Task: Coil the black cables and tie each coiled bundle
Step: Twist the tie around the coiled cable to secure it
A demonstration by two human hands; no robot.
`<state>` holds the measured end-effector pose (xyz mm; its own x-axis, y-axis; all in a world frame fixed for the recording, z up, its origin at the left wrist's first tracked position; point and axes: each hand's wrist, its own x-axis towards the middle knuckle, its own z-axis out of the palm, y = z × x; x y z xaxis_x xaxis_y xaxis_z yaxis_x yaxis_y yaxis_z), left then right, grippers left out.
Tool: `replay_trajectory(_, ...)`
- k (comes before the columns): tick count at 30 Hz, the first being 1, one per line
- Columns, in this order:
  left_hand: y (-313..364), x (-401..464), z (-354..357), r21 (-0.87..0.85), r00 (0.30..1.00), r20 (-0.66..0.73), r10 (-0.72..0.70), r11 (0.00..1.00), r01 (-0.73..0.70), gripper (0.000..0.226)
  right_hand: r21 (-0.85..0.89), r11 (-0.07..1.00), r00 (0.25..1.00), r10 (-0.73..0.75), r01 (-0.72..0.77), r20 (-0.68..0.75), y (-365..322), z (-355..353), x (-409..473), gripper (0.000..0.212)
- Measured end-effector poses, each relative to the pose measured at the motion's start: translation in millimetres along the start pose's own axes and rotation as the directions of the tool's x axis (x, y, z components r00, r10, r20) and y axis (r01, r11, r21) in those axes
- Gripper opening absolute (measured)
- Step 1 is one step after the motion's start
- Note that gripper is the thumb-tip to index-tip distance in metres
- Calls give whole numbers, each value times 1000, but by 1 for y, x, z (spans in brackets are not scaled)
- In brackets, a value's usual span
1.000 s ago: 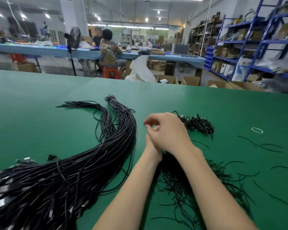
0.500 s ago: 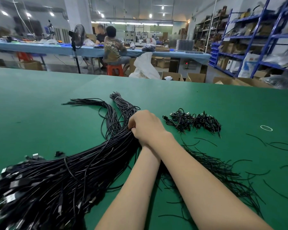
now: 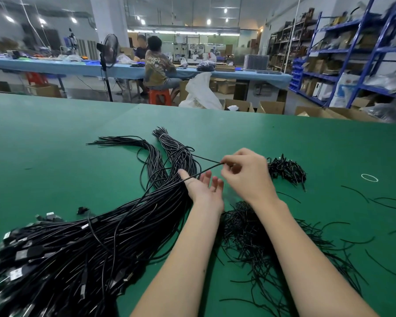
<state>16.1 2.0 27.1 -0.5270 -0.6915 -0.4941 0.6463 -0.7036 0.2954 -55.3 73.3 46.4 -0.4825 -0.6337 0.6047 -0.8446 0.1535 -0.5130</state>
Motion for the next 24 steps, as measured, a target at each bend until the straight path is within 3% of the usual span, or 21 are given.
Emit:
replay_trajectory(3,1,2,-2,-34,1000,-21,5,999,-5,63,72,993,980,104,-93,-169,8,-15,-4,15)
replay_trajectory(6,2,-1,-1,-32,1000,-25,15,999,-16,63,234,935,901,327,-266,-284,14,-34,-1,13)
replay_trajectory(10,-1,-4,-1,-6,999,-5,42,999,-42,63,610,664,655,697,-433,-293,28,-67,5,7)
replay_trajectory(12,-4,-5,-2,3,999,19,47,999,-47,60,593,680,576,713,-431,-399,36,-85,6,8)
replay_trajectory(13,-4,-5,-2,-2,999,32,36,999,-36,58,574,705,595,689,-417,-414,38,-92,5,8)
replay_trajectory(15,-4,-5,1,-18,998,61,3,1000,-1,54,541,736,702,631,-406,-330,40,-102,3,9)
replay_trajectory(19,-3,-4,4,-11,990,122,-73,997,74,52,339,795,795,580,-503,-180,51,-116,2,22)
replay_trajectory(21,-1,-5,3,-6,983,158,-98,995,100,47,19,850,849,527,-527,-43,57,-128,3,21)
replay_trajectory(22,0,-5,3,-16,978,185,-98,995,102,43,-208,849,852,513,-486,105,56,-134,2,18)
replay_trajectory(23,2,-5,4,-27,974,211,-87,995,95,36,-391,821,800,535,-416,272,52,-138,1,19)
replay_trajectory(24,4,-5,5,-34,972,223,-71,996,81,29,-512,783,698,586,-354,413,46,-140,0,34)
